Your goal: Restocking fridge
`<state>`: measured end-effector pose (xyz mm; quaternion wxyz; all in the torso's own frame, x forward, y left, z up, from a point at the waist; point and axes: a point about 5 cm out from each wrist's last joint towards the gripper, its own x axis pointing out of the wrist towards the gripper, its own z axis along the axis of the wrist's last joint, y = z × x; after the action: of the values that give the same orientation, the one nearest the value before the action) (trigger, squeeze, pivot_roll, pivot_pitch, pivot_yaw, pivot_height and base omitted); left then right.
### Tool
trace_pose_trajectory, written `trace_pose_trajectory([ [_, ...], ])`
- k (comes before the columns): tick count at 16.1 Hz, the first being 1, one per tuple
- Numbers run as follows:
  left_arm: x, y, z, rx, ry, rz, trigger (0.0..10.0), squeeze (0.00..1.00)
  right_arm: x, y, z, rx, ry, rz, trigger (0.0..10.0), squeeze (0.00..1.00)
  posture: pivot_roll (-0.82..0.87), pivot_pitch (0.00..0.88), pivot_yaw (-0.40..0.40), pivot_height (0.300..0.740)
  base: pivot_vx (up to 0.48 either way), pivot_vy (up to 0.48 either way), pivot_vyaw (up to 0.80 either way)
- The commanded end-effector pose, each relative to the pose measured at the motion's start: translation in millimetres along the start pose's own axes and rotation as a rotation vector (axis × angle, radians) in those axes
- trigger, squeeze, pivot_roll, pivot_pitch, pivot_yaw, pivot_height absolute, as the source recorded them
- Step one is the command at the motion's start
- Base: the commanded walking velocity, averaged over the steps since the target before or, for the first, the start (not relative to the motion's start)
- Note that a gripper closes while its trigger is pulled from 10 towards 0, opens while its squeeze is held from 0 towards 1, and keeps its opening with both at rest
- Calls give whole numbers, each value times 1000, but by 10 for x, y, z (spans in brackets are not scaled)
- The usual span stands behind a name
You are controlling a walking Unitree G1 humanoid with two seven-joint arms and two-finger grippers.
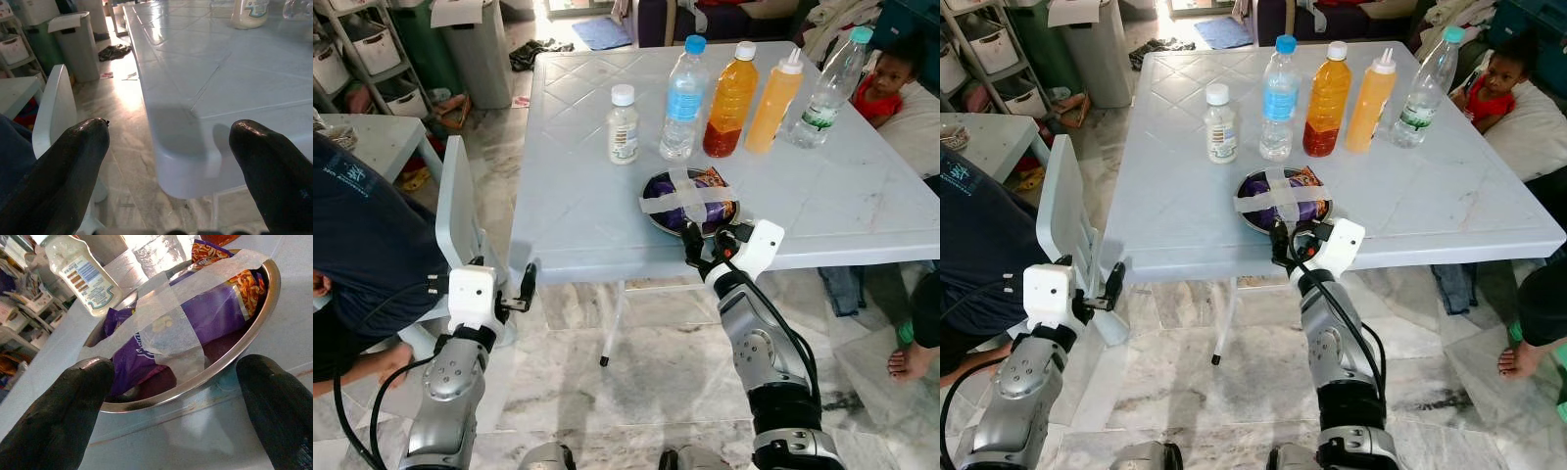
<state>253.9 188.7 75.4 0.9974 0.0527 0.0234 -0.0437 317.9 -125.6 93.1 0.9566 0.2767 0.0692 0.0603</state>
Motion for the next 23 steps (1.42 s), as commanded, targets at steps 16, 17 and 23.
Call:
trace_pose_trajectory([
  [16, 3, -98, -12, 17, 11, -53, 10000, 0, 234, -174, -18, -8, 245, -147, 0, 0, -15, 62, 41, 735, 0, 0, 0],
  [17, 3, -98, -12, 17, 11, -53, 10000, 0, 234, -174, -18, -8, 245, -147, 0, 0, -15, 62, 41, 735, 0, 0, 0],
  [23, 9, -112, 10, 23, 7, -64, 10000, 0, 282, -293, 130, 35, 229, -213, 0, 0, -15, 63, 49, 735, 0, 0, 0],
])
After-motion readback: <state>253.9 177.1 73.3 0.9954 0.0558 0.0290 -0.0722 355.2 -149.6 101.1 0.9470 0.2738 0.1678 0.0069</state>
